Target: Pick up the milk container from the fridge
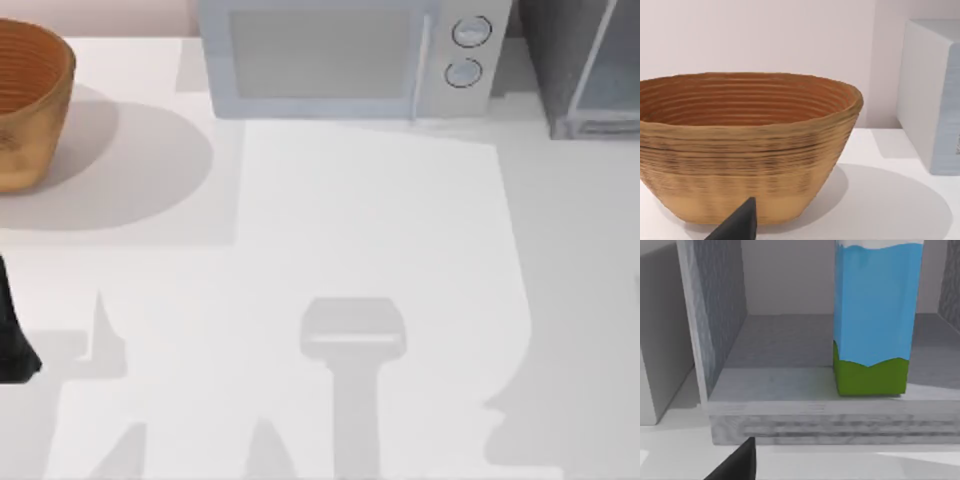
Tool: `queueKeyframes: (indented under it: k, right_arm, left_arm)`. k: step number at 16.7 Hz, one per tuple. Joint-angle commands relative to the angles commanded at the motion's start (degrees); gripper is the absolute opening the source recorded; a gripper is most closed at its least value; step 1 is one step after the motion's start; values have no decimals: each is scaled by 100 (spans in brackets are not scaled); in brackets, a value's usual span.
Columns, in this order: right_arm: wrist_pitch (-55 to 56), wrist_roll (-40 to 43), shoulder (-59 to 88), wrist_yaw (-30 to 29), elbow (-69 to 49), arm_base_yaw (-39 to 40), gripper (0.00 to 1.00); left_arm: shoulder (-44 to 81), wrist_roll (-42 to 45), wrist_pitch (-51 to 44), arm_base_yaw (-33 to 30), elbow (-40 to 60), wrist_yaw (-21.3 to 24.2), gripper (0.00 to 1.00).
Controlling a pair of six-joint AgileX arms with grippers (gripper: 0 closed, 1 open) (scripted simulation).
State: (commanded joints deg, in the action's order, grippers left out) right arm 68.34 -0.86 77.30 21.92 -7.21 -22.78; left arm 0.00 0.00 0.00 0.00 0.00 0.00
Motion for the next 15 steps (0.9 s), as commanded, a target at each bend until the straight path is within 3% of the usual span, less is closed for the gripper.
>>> queueKeyframes:
  k: [7,15]
  right_arm:
    - [2203,-17,2328,680,-294,-703,100]
    - [2417,-16,2539,738,-325,-750,100]
  left_arm:
    - [0,0,0,0,0,0,100]
    - [0,0,0,0,0,0,100]
